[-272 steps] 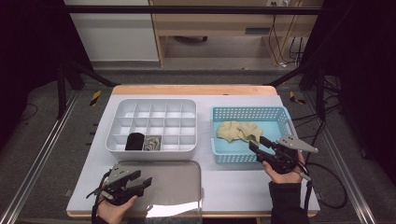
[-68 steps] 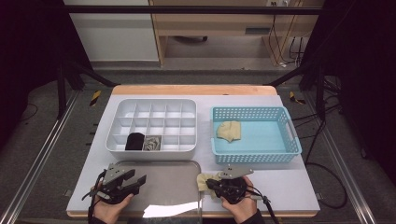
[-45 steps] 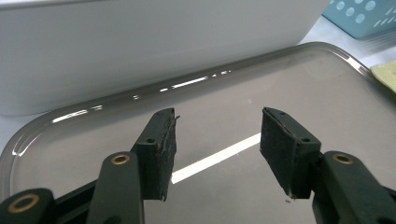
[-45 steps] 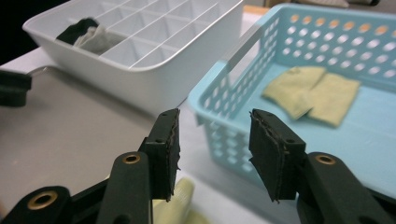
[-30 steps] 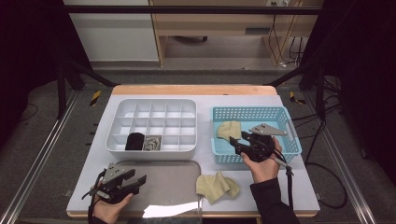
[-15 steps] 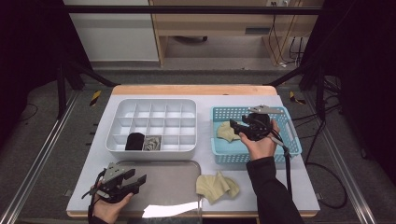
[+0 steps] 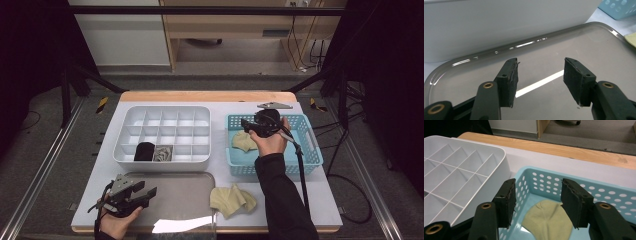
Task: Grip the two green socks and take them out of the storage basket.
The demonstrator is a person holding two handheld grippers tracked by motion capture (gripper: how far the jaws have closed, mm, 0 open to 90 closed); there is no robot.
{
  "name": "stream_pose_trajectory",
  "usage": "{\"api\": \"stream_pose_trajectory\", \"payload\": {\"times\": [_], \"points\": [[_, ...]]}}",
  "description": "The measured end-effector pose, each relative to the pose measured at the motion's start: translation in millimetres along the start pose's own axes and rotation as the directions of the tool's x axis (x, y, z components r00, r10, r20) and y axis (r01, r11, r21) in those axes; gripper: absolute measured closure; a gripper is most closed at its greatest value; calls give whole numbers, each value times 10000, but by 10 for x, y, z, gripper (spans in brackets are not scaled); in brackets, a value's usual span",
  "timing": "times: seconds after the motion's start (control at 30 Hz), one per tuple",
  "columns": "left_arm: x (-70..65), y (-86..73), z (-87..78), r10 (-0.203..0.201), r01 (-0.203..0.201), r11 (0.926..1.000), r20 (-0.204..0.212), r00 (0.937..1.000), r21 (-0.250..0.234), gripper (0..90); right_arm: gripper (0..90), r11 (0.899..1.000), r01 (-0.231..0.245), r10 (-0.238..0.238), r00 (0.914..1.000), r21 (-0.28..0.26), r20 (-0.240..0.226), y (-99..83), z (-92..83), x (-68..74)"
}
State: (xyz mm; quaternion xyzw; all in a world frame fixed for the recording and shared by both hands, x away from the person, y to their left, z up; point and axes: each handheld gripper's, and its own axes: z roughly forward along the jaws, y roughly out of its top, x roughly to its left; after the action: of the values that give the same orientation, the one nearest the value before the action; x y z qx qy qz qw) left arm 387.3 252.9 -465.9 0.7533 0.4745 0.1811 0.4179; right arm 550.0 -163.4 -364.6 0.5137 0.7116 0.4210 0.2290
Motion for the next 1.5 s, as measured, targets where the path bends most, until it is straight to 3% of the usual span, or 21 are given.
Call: {"api": "stream_pose_trajectory", "payload": {"times": [0.47, 0.6, 0.9, 1.4, 1.47, 1.5], "points": [[7, 1, 0, 16, -16, 10000, -3, 10000, -7, 444, 477, 9993, 11, -30, 9988, 370, 498, -72, 350, -52], [5, 1, -2, 12, -12, 10000, -16, 10000, -16, 445, 490, 9980, -244, 210, 9982, 591, 570, -147, 465, -96], [7, -1, 0, 14, -14, 10000, -32, 10000, -17, 445, 490, 9933, -99, 12, 9971, 1151, 755, -249, 648, -88], [12, -3, 1, -8, 7, 10000, -83, 10000, -9, 444, 496, 9763, -113, -104, 9951, 2160, 988, -381, 828, -104], [13, -3, 2, 13, -13, 10000, -94, 10000, 8, 444, 496, 9769, -365, 180, 9959, 2105, 891, -423, 848, -126], [12, -3, 2, 22, -22, 10000, -100, 9999, 7, 445, 485, 9722, -502, 310, 9958, 2289, 866, -443, 863, -140]]}}
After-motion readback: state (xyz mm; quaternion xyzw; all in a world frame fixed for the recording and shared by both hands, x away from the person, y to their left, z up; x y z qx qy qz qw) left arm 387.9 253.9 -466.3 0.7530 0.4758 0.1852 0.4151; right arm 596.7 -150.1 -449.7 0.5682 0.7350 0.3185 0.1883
